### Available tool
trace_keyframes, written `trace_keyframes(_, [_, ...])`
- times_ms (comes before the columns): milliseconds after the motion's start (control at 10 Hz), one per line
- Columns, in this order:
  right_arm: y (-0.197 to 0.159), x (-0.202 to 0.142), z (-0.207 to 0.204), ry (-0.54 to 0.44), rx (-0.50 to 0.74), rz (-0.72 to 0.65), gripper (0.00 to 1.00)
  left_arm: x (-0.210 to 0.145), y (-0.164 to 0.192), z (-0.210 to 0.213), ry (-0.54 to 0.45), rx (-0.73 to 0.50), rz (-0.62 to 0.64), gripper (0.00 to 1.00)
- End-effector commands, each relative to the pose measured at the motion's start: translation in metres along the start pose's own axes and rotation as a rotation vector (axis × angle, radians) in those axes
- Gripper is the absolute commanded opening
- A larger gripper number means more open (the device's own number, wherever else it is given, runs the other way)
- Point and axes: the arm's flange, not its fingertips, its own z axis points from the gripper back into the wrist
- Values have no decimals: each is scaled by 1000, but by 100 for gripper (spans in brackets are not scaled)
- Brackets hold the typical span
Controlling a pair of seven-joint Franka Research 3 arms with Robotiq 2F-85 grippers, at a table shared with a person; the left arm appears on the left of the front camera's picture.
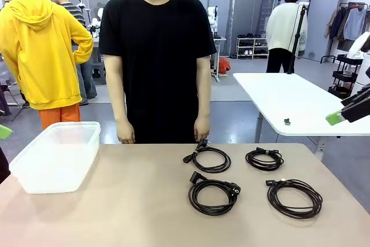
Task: Organize and store the cables.
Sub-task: Place the Power Cable into the Organizing box.
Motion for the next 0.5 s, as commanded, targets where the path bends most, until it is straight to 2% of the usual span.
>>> trace_keyframes(0, [2,7,-1,4,0,17,100,3,-3,-4,5,-13,-12,100])
trace_keyframes(400, [2,7,-1,4,0,17,100,3,-3,-4,5,-13,-12,100])
